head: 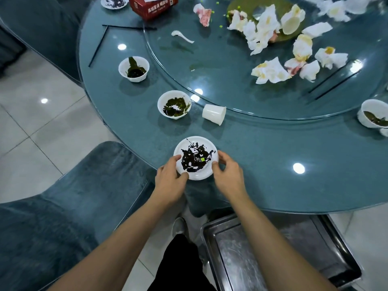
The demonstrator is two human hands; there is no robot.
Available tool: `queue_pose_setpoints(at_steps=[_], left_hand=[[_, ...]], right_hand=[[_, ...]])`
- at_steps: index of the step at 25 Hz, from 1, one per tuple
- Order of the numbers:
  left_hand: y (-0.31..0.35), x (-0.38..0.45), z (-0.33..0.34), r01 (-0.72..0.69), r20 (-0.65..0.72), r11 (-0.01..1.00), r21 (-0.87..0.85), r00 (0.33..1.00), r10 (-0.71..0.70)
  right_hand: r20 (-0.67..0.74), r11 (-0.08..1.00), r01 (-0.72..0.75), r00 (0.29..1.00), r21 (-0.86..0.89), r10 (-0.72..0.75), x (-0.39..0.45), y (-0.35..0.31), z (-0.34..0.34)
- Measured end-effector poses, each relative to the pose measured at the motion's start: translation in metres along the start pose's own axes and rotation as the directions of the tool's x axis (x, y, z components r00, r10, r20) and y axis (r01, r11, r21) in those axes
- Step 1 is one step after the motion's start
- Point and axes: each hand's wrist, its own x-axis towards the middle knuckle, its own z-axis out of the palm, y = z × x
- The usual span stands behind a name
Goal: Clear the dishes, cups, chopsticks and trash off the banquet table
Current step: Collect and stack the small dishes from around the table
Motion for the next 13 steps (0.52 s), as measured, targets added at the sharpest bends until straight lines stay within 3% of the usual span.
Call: queue_pose_setpoints(at_steps=[13], left_hand=[[-0.013,0.013,-0.011,0.012,0.018,0.998,-0.065,1.0,-0.011]], right_hand=[[-0.008,0.998,-0.064,0.998,-0.003,0.064,0.002,-0.003,0.013]])
